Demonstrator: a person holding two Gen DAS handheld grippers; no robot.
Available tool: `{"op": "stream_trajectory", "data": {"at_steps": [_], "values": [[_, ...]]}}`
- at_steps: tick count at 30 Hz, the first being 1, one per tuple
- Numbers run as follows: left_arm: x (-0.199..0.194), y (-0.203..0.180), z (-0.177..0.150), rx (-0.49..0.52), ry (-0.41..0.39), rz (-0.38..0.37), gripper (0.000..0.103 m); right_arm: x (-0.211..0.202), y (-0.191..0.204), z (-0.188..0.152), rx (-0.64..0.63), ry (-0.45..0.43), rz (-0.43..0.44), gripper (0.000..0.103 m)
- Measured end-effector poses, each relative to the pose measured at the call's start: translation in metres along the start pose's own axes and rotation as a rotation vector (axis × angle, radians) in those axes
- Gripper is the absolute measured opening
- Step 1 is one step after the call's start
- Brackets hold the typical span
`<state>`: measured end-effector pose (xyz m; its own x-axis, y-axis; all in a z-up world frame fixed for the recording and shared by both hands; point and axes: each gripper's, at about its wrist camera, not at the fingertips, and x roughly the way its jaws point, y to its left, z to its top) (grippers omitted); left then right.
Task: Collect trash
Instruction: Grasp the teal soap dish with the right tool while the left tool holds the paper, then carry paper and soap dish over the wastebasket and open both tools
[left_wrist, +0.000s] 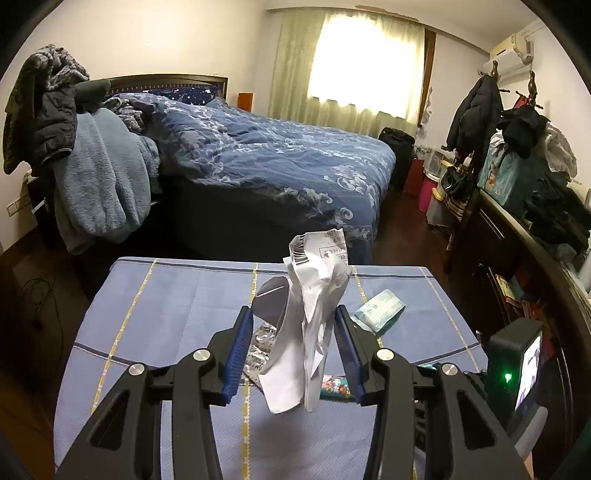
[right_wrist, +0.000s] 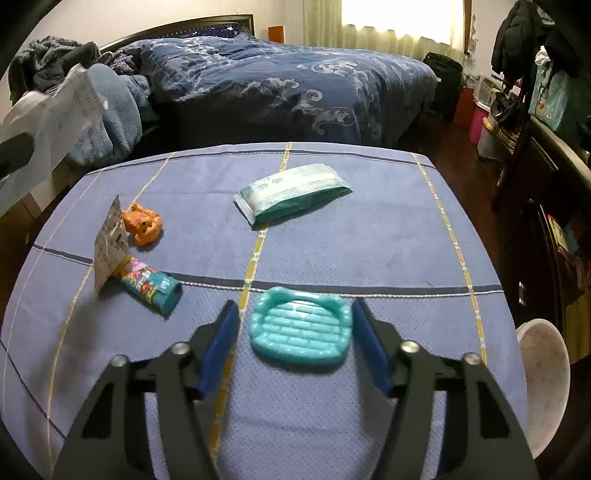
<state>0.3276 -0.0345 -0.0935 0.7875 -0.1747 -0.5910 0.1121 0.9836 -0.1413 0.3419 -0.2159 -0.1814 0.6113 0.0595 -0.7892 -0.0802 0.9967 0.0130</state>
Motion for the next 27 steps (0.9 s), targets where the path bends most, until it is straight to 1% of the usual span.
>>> {"op": "stream_trajectory", "data": {"at_steps": [5, 8, 14, 20, 23, 27], "values": [[-0.010, -0.003, -0.004, 0.013, -0.011, 0.020, 0.046, -0.001, 0.001, 0.000, -0.004, 0.003, -0.001, 0.055], [-0.018, -0.005, -0.008, 0.020, -0.019, 0.027, 0.046, -0.011, 0.001, -0.006, -0.008, -0.008, 0.003, 0.055], [-0.036, -0.006, -0.016, 0.022, -0.031, 0.023, 0.046, -0.045, -0.007, -0.027, 0.017, -0.040, 0.027, 0.055], [-0.059, -0.007, -0.023, 0.020, -0.049, 0.028, 0.046, -0.084, -0.023, -0.054, 0.049, -0.082, 0.030, 0.055], [-0.069, -0.011, -0.026, 0.026, -0.057, 0.035, 0.047, -0.101, -0.029, -0.065, 0.064, -0.105, 0.027, 0.055], [-0.081, -0.022, -0.028, 0.040, -0.069, 0.020, 0.047, -0.125, -0.040, -0.082, 0.090, -0.133, 0.039, 0.055]]}}
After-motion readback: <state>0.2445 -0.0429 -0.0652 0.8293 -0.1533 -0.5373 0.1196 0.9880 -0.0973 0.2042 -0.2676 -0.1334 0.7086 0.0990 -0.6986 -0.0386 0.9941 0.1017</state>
